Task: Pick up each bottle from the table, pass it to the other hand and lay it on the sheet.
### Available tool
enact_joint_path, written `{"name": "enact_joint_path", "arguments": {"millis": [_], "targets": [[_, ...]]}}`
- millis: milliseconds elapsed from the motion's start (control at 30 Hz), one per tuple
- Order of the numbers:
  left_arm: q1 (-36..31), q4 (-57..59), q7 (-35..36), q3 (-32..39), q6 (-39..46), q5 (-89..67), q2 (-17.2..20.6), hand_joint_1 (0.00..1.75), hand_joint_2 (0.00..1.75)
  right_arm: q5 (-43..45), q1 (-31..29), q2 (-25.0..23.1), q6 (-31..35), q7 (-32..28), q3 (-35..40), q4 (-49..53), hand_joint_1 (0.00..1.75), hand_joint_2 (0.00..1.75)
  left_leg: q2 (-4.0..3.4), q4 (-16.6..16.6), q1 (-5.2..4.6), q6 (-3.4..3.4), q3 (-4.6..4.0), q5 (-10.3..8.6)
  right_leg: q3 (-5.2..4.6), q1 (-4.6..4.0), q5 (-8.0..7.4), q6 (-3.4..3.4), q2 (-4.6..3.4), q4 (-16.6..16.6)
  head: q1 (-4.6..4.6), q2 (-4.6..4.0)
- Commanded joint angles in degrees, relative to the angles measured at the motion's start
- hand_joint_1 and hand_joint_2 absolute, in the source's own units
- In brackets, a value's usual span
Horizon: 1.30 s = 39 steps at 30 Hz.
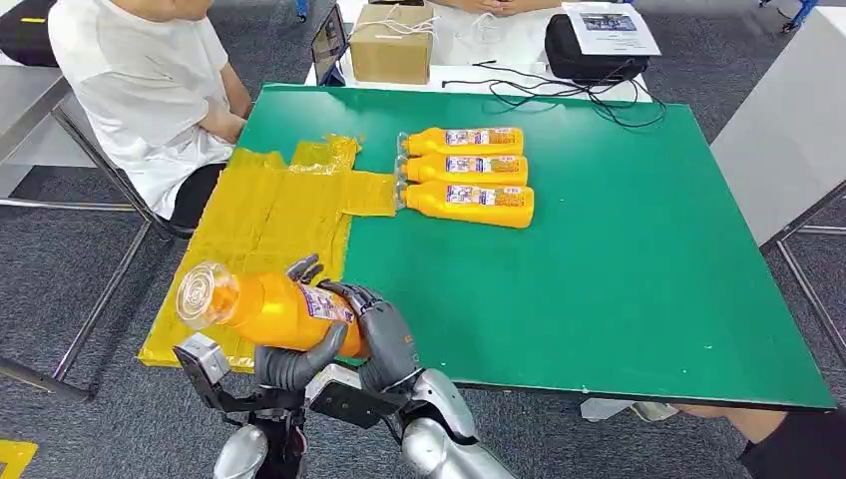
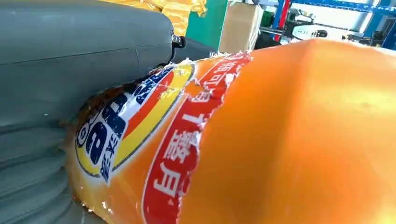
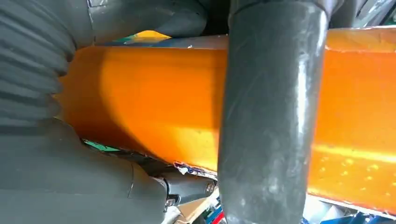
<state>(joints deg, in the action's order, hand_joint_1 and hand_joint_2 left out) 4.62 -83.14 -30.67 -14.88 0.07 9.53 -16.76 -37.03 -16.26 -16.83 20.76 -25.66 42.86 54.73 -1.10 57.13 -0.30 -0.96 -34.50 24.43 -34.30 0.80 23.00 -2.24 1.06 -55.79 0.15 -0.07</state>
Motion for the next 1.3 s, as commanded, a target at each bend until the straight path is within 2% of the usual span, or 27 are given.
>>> {"name": "enact_joint_path", "arguments": {"millis": [33,300,333,367,400,567,633,733,833,867,933,967,1067,1133,1167,1300], "targets": [[-6.3,2.4,-0.9,-1.0,1.3,-0.7,-0.5,1.75,1.75,1.0,1.5,-0.2,-1.9,-0.6,4.0,-4.4,1.38,1.75,0.33,0.0,0.12,0.09,0.20,0.05,0.32,-0.10,0.11,0.09,0.18,0.1,-0.02,0.00],[-6.3,2.2,-0.8,-0.9,1.3,-0.7,-0.3,1.75,1.75,1.0,1.6,-0.1,-2.0,-0.6,4.0,-4.3,1.38,1.75,0.34,0.0,0.11,0.09,0.24,0.06,0.35,-0.09,0.12,0.10,0.18,0.1,0.00,0.00],[-6.2,2.1,-1.1,-0.8,1.5,-0.8,-0.3,1.75,1.75,1.6,1.8,-0.2,-2.1,-0.6,3.6,-4.1,0.09,1.75,0.31,0.0,0.09,0.08,0.18,0.04,0.27,-0.07,0.11,0.08,0.18,0.0,0.00,0.00],[-6.1,1.9,-1.3,-0.5,1.8,-0.7,-0.3,1.75,1.75,2.6,2.1,-0.2,-2.5,-0.9,3.1,-3.7,0.00,1.75,0.24,0.0,0.07,0.06,0.10,0.00,0.18,-0.05,0.06,0.06,0.15,0.1,0.00,0.00],[-6.1,1.8,-1.4,-0.1,2.0,-0.7,-0.2,1.75,1.75,3.0,2.2,-0.2,-2.3,-1.2,2.9,-3.3,0.00,0.00,0.35,0.0,0.12,0.10,0.25,0.06,0.36,-0.09,0.13,0.10,0.19,0.1,0.00,0.00],[-7.2,2.3,-1.5,2.8,3.1,0.8,-0.5,1.75,1.75,3.4,3.0,0.1,-0.2,-3.6,3.3,-2.1,0.00,0.00,0.23,0.0,0.07,0.07,0.15,0.02,0.22,-0.06,0.07,0.07,0.12,0.0,0.02,0.00],[-8.7,3.7,-1.6,3.6,7.6,-2.7,0.1,1.75,1.75,4.9,3.6,0.4,1.9,-6.0,2.9,-1.6,0.00,0.00,0.33,-0.1,0.09,0.08,0.19,0.02,0.28,-0.07,0.10,0.08,0.20,0.1,0.02,0.00],[-15.1,13.6,0.2,3.2,20.1,-20.1,4.7,1.75,1.75,6.3,4.7,1.5,5.6,-9.7,3.7,1.3,0.00,0.00,0.40,-0.1,0.13,0.11,0.31,0.03,0.43,-0.10,0.13,0.11,0.24,0.1,0.00,0.00],[-20.9,24.1,2.4,5.3,22.0,-31.9,8.4,1.75,1.75,7.1,6.8,1.6,6.7,-11.3,2.8,6.4,0.00,0.00,0.43,-0.2,0.08,0.13,0.38,-0.06,0.49,-0.05,0.07,0.13,0.28,0.2,0.02,0.00],[-22.6,28.2,2.8,4.6,31.8,-46.2,10.1,1.75,1.75,8.9,7.9,2.0,5.3,-12.9,2.7,10.1,0.00,0.00,0.36,-0.2,0.06,0.12,0.37,-0.07,0.46,-0.04,0.04,0.12,0.23,0.2,0.02,0.00],[-24.1,30.9,3.6,6.0,27.6,-47.5,11.3,1.75,1.75,9.0,8.5,2.6,4.6,-13.0,3.3,14.2,0.00,0.00,0.27,-0.1,0.10,0.14,0.31,-0.03,0.43,-0.08,0.06,0.13,0.14,0.1,0.04,0.00],[-25.6,33.3,5.2,6.0,28.6,-52.1,12.3,1.75,1.75,9.3,8.6,2.8,3.9,-13.0,3.6,15.5,0.00,0.00,0.20,-0.1,0.04,0.09,0.29,-0.05,0.38,-0.01,0.06,0.09,0.09,0.0,0.07,0.00],[-30.0,39.8,6.1,7.1,25.8,-56.2,13.6,1.75,1.75,9.6,7.9,2.5,2.9,-13.1,4.2,14.2,0.00,0.00,-0.08,-0.1,0.14,0.18,0.47,0.05,0.44,-0.11,0.03,0.20,-0.22,0.0,-0.04,0.00],[-31.8,42.8,6.5,7.0,25.1,-58.0,14.1,1.75,1.75,10.4,7.6,2.1,3.0,-14.0,3.9,12.5,0.00,0.00,0.16,-0.1,0.05,0.10,0.21,-0.10,0.22,-0.03,0.01,0.10,0.14,0.0,0.00,0.00],[-33.0,45.1,7.8,6.2,24.9,-60.5,14.8,1.75,1.75,10.9,7.5,1.9,3.1,-14.3,3.9,11.8,0.00,0.00,0.29,-0.1,0.12,0.16,0.32,-0.06,0.37,-0.10,0.08,0.15,0.19,0.0,0.02,0.00],[-37.5,55.2,14.7,2.0,22.0,-70.9,18.4,1.75,1.75,13.5,7.3,2.7,2.6,-14.3,5.1,12.5,0.00,0.00,0.09,0.0,0.14,0.14,0.32,-0.03,0.36,-0.11,0.03,0.14,-0.03,0.0,0.02,0.00]]}}
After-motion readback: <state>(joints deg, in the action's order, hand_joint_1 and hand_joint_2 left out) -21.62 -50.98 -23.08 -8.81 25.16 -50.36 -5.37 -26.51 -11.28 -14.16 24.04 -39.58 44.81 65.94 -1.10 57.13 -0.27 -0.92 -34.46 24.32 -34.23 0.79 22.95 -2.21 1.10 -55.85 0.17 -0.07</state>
